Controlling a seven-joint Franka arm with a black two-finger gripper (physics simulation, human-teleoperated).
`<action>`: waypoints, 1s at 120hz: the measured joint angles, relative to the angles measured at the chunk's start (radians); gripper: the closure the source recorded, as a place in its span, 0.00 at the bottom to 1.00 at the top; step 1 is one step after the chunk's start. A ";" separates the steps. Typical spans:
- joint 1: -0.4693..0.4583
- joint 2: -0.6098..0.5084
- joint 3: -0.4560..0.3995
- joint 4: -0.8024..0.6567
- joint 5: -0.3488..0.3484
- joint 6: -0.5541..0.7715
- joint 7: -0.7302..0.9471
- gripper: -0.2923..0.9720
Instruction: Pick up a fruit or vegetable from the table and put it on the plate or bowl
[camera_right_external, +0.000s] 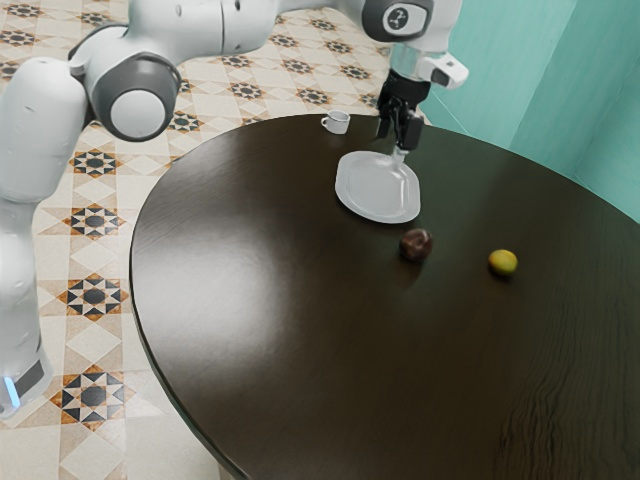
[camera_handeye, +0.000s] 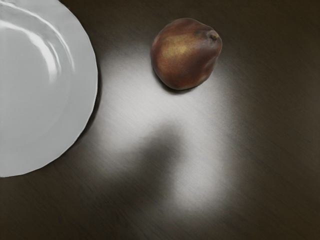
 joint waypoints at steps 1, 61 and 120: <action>0.000 0.000 0.000 0.001 0.000 0.002 0.000 0.23; -0.041 0.054 -0.005 0.003 0.101 0.151 -0.075 0.23; -0.035 0.146 -0.004 0.043 0.027 0.238 -0.105 0.23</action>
